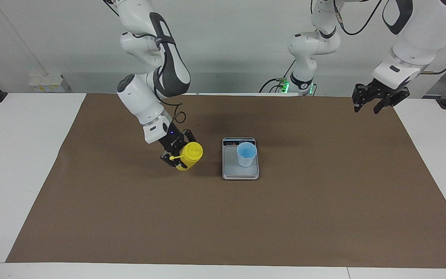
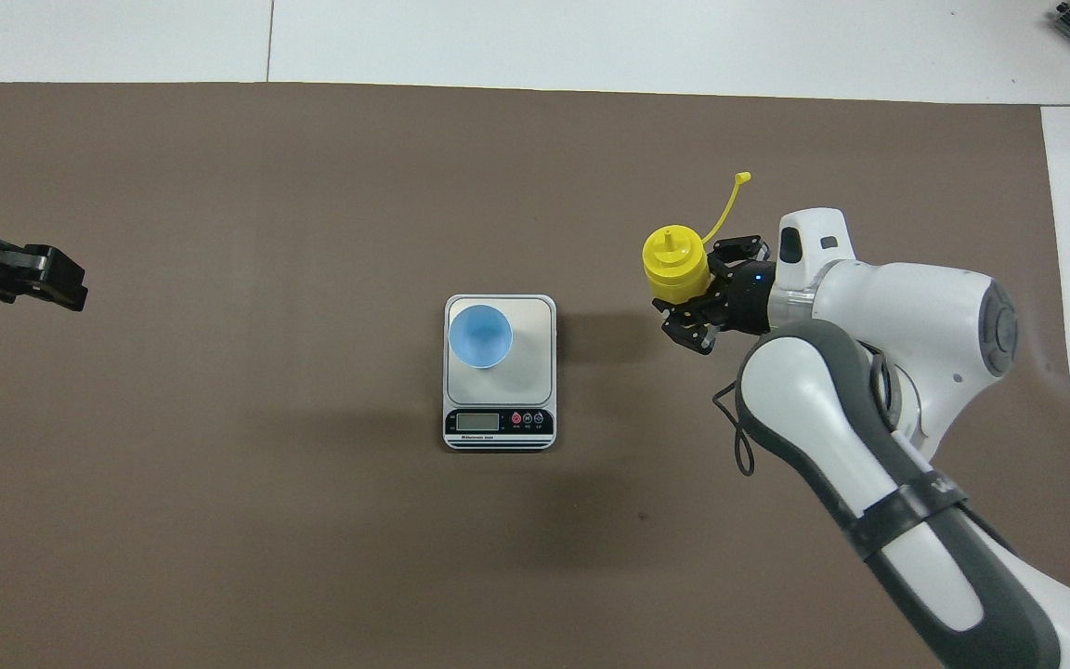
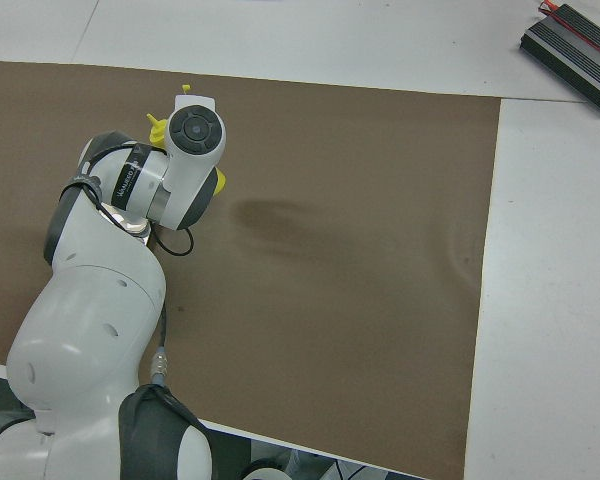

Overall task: Pour seasoning into cup on scale with both arms
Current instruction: 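Lift the yellow bottle with the right gripper and carry it over the cup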

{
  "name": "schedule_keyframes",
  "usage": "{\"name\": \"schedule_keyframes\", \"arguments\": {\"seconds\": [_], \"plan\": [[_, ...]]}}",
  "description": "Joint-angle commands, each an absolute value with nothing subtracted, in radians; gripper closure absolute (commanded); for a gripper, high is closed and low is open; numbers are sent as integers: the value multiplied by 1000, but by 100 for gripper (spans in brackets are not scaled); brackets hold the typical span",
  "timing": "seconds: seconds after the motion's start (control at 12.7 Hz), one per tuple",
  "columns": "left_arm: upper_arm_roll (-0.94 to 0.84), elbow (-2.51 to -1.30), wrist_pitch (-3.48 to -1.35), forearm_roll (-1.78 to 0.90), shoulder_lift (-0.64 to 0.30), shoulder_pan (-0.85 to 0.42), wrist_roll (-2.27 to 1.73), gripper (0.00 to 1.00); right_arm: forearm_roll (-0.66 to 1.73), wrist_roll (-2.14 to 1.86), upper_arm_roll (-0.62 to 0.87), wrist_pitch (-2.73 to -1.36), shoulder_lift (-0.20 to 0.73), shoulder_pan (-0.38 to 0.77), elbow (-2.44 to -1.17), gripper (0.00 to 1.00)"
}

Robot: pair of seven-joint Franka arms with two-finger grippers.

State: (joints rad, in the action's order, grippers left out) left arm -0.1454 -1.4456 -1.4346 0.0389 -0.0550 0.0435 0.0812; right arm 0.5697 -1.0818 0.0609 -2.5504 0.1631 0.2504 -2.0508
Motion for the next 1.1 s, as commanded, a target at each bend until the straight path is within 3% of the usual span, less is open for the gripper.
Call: {"name": "schedule_keyframes", "arguments": {"seconds": [0.0, 0.16, 0.55, 1.02], "plan": [[-143, -1500, -1425, 32, -11, 38, 74, 28, 355, -872, 61, -2534, 198, 282, -1968, 57], [-144, -1544, -1424, 31, 20, 40, 74, 25, 223, -786, 61, -2485, 224, 319, -1916, 57], [-146, -1594, -1450, 31, 57, 41, 75, 2, -98, -683, 61, -2314, 294, 399, -1783, 57], [-146, -1664, -1554, 29, 83, 38, 74, 0, -446, -566, 60, -2197, 337, 503, -1741, 57]]}}
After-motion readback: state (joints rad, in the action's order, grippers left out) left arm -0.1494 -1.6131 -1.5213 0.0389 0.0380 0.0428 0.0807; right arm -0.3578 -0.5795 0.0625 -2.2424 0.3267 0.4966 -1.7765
